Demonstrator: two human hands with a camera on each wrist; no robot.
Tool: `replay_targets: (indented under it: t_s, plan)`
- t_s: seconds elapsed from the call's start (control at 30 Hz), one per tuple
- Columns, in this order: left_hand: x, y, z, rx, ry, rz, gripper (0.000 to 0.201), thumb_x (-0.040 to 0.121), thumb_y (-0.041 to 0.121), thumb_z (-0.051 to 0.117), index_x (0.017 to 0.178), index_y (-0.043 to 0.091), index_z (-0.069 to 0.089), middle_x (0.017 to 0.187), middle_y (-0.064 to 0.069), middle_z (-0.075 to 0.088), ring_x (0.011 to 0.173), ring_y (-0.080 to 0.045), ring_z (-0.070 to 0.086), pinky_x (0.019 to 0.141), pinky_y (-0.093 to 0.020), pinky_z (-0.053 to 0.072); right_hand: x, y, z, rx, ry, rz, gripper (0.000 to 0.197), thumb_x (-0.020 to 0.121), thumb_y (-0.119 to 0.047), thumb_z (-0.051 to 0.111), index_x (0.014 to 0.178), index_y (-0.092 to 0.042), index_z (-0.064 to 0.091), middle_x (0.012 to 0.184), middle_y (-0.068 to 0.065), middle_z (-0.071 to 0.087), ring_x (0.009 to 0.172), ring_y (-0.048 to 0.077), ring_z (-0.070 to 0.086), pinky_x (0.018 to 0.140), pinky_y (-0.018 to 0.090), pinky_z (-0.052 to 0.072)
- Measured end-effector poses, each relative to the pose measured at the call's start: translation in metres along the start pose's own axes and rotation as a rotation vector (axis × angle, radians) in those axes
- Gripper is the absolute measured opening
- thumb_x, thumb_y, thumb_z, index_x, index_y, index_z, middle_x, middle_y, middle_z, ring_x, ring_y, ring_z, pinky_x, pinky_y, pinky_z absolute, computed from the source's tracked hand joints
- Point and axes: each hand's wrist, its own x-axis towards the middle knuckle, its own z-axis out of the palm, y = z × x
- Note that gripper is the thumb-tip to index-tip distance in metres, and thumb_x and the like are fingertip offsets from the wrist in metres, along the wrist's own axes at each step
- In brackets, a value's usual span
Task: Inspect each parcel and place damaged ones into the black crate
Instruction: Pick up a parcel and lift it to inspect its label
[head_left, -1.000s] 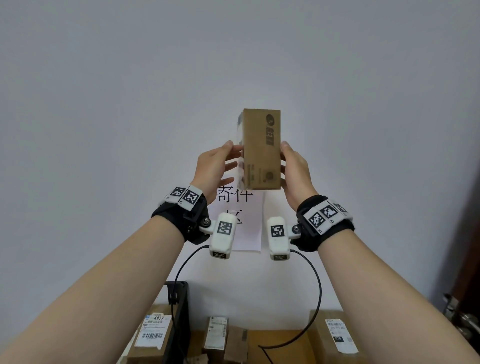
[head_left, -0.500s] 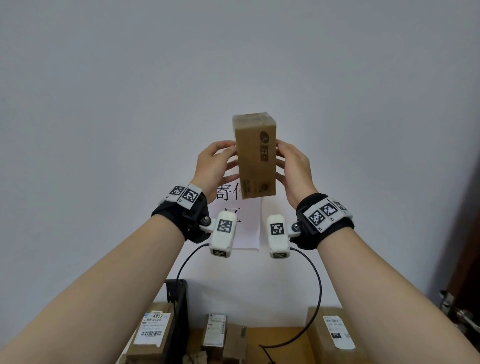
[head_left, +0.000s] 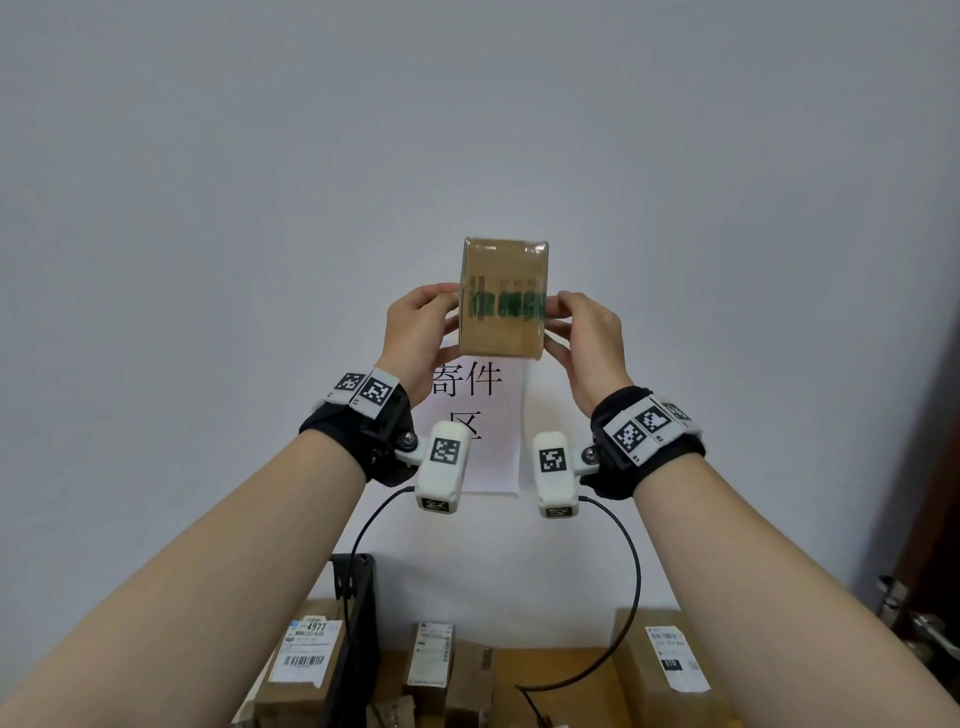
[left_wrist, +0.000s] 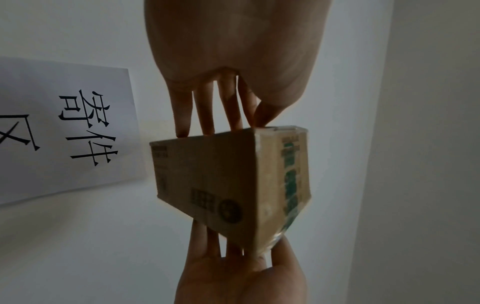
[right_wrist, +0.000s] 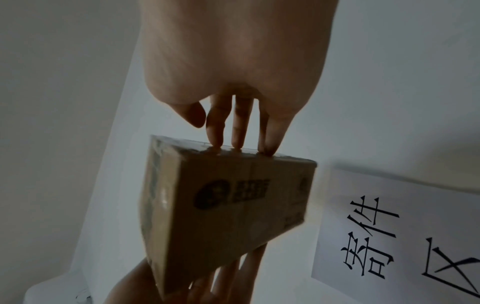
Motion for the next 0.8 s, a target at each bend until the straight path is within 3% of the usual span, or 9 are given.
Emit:
replay_targets:
  t_s: [0.07,0.13,0.4,0.5,0.6,0.63,0.7,0.73,0.8]
  plan:
    - [0.001,0.0,0.001,0.0,-0.004,0.009,0.016,0.097,0.005,0.06,0.108,0.014,0.067,0.095,-0.002,0.074,0.088,-0.017,0.069,0.054,-0.028,0.054,0.002,0.002,0.0,-0.016,0.006,-0.002,0.018,0.099,-0.015,0.053,0.089,-0.006,0.064,0.089,0.007,0.068,0.084,0.014,0.067,0.094,0.042,0.061]
    - [0.002,0.0,0.001,0.001,-0.014,0.017,0.018,0.097,0.005,0.06,0.111,0.013,0.068,0.095,-0.003,0.075,0.089,-0.017,0.069,0.054,-0.027,0.054,0.004,0.003,0.0,-0.017,0.005,-0.004,0.018,0.099,-0.017,0.053,0.091,-0.007,0.065,0.09,0.009,0.066,0.085,0.014,0.068,0.094,0.041,0.061]
    - [0.002,-0.001,0.002,0.002,-0.018,0.004,0.012,0.098,0.01,0.062,0.107,0.013,0.07,0.098,-0.002,0.076,0.09,-0.016,0.07,0.064,-0.032,0.057,0.007,0.001,0.0,-0.006,-0.011,-0.016,0.02,0.099,-0.015,0.053,0.083,-0.011,0.065,0.092,0.01,0.066,0.089,0.019,0.066,0.095,0.042,0.06]
    - [0.006,-0.005,0.0,0.007,-0.032,0.001,0.015,0.097,0.015,0.068,0.112,0.012,0.071,0.105,-0.003,0.077,0.099,-0.017,0.072,0.072,-0.034,0.06,0.008,0.003,-0.001,-0.002,-0.004,-0.025,0.019,0.1,-0.014,0.053,0.083,-0.01,0.061,0.091,0.009,0.067,0.09,0.02,0.067,0.086,0.036,0.062]
    - [0.008,-0.009,-0.002,0.072,-0.076,-0.047,0.043,0.091,0.031,0.08,0.128,0.014,0.065,0.127,-0.004,0.071,0.122,-0.019,0.065,0.104,-0.047,0.054,0.011,0.007,-0.003,0.005,0.055,-0.035,0.019,0.102,-0.027,0.054,0.102,-0.01,0.062,0.092,0.003,0.07,0.084,0.018,0.067,0.072,0.035,0.056]
    - [0.007,-0.011,-0.003,0.119,-0.085,-0.103,0.061,0.088,0.04,0.081,0.139,0.015,0.058,0.134,-0.005,0.065,0.13,-0.023,0.059,0.107,-0.054,0.05,0.012,0.008,-0.004,0.026,0.067,-0.031,0.023,0.103,-0.031,0.054,0.109,-0.011,0.063,0.093,0.0,0.07,0.082,0.017,0.067,0.07,0.036,0.055]
    - [0.004,-0.014,-0.004,0.219,-0.115,-0.264,0.103,0.075,0.062,0.08,0.157,0.017,0.037,0.146,-0.015,0.049,0.138,-0.039,0.047,0.098,-0.066,0.052,0.011,0.009,-0.005,0.1,0.066,-0.024,0.027,0.105,-0.033,0.053,0.119,-0.013,0.062,0.092,-0.002,0.069,0.078,0.014,0.066,0.064,0.033,0.056]
    - [0.001,-0.016,-0.002,0.227,-0.148,-0.336,0.115,0.066,0.072,0.077,0.158,0.02,0.033,0.148,-0.021,0.045,0.136,-0.046,0.046,0.09,-0.07,0.055,0.009,0.01,-0.005,0.123,0.059,-0.026,0.025,0.105,-0.033,0.054,0.121,-0.014,0.062,0.092,-0.003,0.069,0.077,0.013,0.066,0.061,0.032,0.055]
    - [-0.004,-0.021,0.002,0.149,-0.222,-0.42,0.106,0.067,0.078,0.07,0.148,0.014,0.046,0.143,-0.027,0.052,0.126,-0.05,0.057,0.078,-0.069,0.059,0.008,0.013,-0.006,0.143,0.038,-0.019,0.023,0.106,-0.029,0.053,0.121,-0.015,0.062,0.093,-0.002,0.069,0.077,0.014,0.066,0.06,0.032,0.054]
